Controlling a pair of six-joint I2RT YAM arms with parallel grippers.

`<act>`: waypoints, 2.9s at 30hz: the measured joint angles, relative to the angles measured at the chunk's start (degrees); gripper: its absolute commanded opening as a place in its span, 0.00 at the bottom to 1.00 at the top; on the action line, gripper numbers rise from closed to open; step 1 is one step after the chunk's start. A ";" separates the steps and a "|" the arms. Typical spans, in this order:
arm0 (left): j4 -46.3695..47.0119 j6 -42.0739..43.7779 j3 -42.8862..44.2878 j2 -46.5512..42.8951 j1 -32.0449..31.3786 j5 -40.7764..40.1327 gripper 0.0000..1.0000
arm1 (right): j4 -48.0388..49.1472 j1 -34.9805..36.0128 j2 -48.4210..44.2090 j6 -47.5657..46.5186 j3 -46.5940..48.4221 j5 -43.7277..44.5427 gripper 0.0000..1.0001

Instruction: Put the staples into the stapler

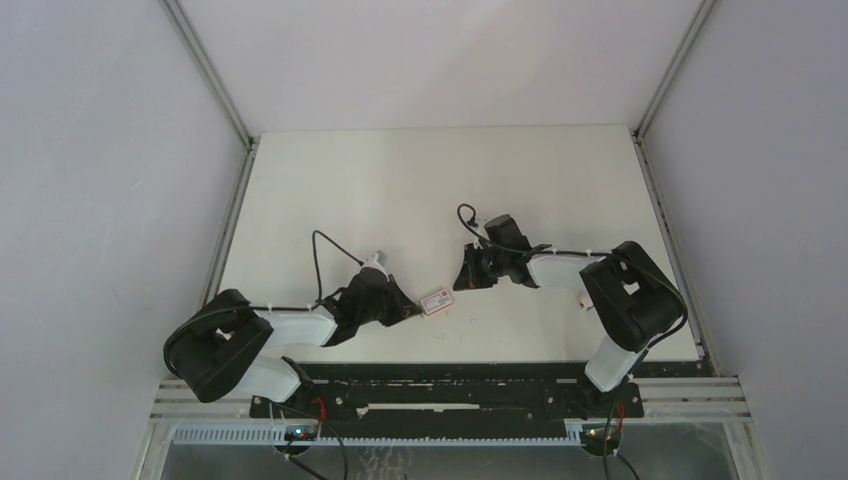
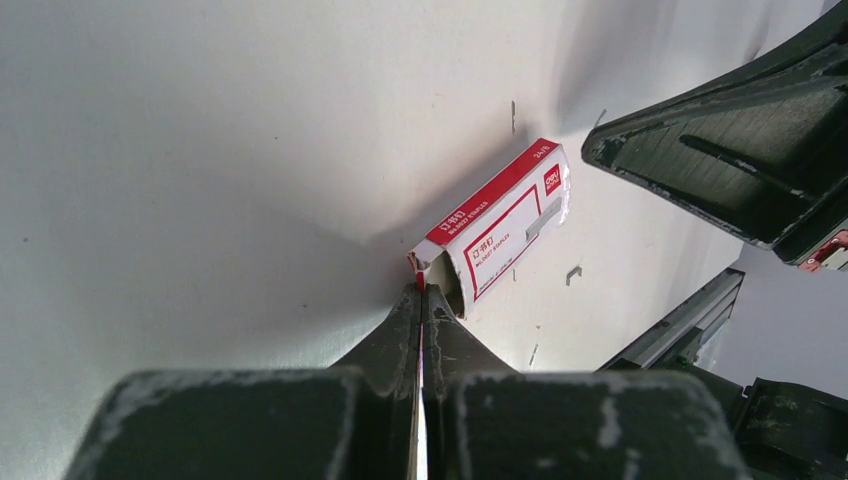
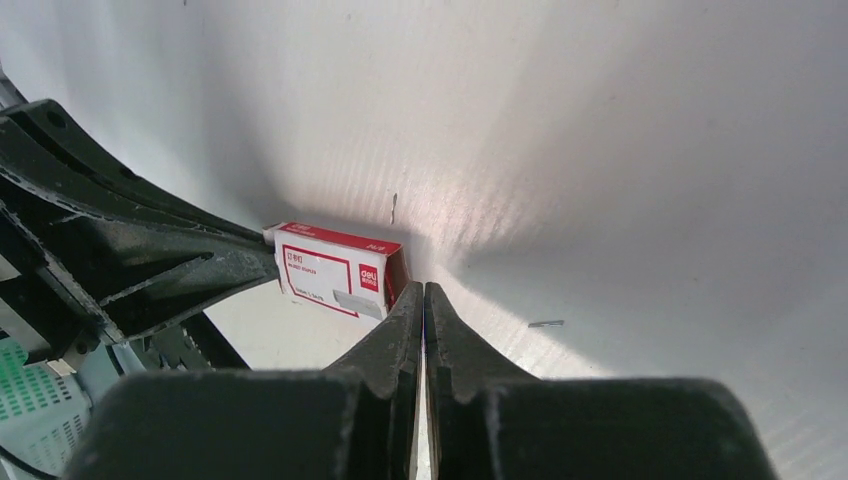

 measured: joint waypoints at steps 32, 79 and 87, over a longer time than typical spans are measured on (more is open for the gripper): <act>-0.63 0.07 0.00 -0.37 0.11 0.04 0.00 | 4.37 0.28 2.62 2.14 -0.11 -8.28 0.16; -2.23 1.11 -0.98 -2.64 1.05 -0.31 0.00 | 0.17 2.78 3.23 -0.94 2.56 3.39 0.00; 2.82 9.49 -5.92 -7.76 3.74 5.25 0.00 | -2.38 0.15 -5.16 -2.95 -1.09 2.69 0.41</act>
